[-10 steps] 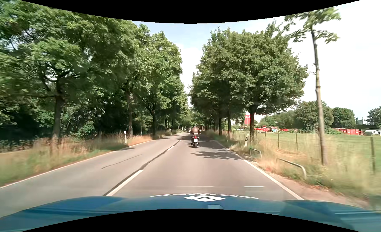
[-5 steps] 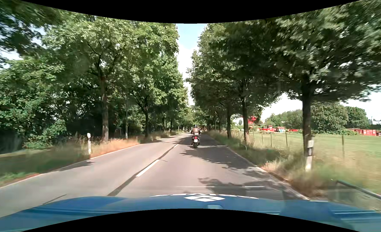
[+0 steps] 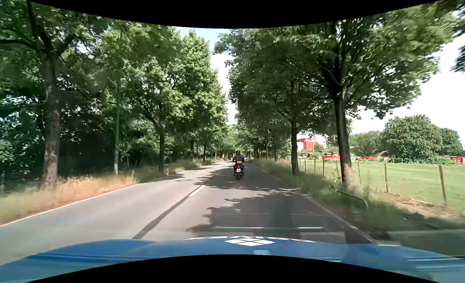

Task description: Follow the waypoints while adhering to traffic rules and regulations

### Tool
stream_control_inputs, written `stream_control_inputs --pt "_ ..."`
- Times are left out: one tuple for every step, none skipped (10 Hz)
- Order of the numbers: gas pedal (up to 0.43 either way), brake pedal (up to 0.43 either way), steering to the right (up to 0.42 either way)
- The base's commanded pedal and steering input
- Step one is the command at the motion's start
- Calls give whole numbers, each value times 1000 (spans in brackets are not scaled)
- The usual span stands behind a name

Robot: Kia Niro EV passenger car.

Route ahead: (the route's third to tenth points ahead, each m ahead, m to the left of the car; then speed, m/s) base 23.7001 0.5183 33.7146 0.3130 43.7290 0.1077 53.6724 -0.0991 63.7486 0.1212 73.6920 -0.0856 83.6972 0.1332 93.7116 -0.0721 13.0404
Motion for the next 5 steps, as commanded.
stream_control_inputs --pt "8 0 -1" --pt "8 0 -1" --pt "20 0 -1" --pt "20 0 -1" --pt "20 0 -1"
